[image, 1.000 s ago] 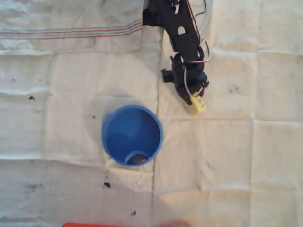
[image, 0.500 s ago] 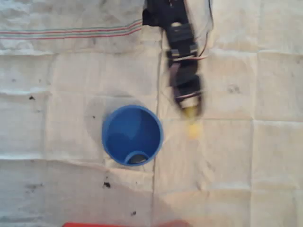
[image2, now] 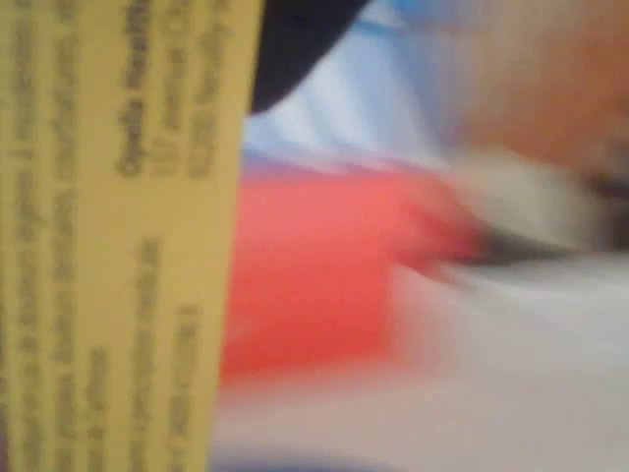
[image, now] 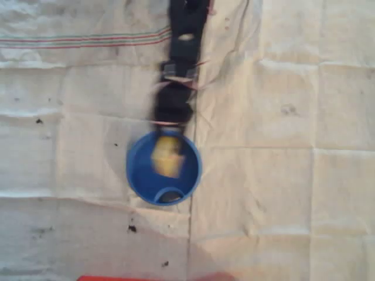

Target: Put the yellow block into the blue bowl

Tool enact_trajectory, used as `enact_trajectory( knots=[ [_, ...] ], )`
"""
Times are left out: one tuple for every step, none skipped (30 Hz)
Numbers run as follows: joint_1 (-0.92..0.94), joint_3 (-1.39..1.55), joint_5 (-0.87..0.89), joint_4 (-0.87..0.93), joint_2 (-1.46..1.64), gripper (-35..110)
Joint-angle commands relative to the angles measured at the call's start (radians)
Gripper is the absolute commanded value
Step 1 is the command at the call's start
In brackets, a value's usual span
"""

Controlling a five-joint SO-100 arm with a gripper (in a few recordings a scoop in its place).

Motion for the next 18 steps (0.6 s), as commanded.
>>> enact_trajectory(
  knots=[
    [0.043,-0.107,0.009,-0.025,-0.009,0],
    [0.043,-0.107,0.009,-0.025,-0.017,0],
    [0.041,-0.107,0.009,-0.025,-0.023,0],
    [0.04,-0.107,0.009,-0.025,-0.029,1],
    [0.038,-0.109,0.009,-0.025,-0.032,3],
    [0.038,-0.109,0.015,-0.026,-0.034,5],
    [0.037,-0.109,0.018,-0.026,-0.034,8],
    [0.037,-0.109,0.021,-0.026,-0.034,11],
    [0.037,-0.109,0.023,-0.026,-0.034,14],
    [0.037,-0.109,0.023,-0.026,-0.031,17],
    [0.037,-0.109,0.023,-0.026,-0.028,19],
    [0.037,-0.109,0.023,-0.026,-0.023,21],
    [0.037,-0.109,0.023,-0.026,-0.021,23],
    [0.037,-0.109,0.023,-0.026,-0.02,23],
    [0.037,-0.11,0.023,-0.026,-0.017,23],
    [0.037,-0.11,0.023,-0.026,-0.008,23],
    [0.037,-0.107,0.023,-0.025,0.011,22],
    [0.037,-0.095,0.023,-0.025,0.034,22]
  ],
)
